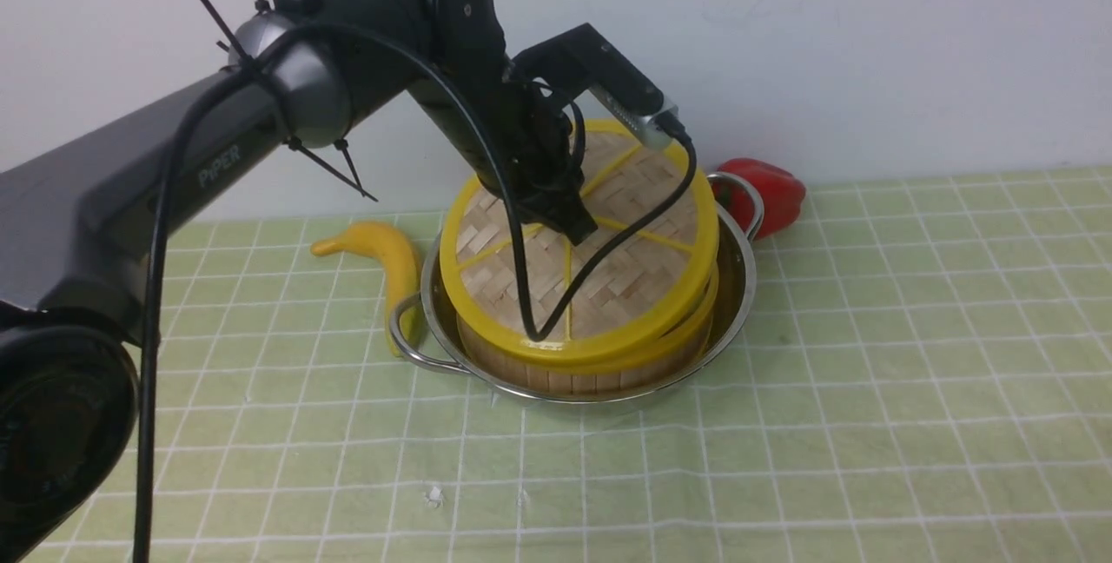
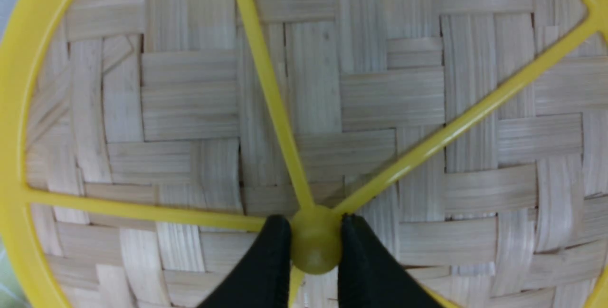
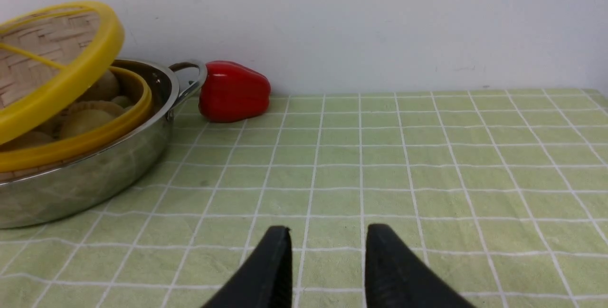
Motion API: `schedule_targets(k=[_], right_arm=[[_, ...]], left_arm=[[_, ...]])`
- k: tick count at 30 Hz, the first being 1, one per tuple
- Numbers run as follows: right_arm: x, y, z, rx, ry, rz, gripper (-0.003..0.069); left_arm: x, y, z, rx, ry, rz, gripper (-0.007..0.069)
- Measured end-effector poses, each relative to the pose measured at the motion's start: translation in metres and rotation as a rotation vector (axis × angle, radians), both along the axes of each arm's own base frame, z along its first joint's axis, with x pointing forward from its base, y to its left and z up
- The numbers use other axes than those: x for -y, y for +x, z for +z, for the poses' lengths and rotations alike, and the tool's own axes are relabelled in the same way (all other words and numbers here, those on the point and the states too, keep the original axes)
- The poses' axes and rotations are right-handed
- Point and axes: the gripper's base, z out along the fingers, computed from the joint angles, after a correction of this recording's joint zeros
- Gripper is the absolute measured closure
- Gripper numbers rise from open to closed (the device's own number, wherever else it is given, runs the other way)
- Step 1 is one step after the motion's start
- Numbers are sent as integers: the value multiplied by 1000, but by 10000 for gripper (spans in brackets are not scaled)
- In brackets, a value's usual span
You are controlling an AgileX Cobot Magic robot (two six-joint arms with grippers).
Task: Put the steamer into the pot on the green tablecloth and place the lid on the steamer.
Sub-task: 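Place the yellow bamboo steamer lid onto the steamer in the pot with the left gripper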
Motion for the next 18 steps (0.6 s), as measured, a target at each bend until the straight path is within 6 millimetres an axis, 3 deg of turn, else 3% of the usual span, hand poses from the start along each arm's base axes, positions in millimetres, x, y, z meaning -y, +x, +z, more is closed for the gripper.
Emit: schedule_targets(k=[18], right_arm=[[0,0,0,0,0,0,419]], left_arm=[[4,2,-3,22,2,-26,508]])
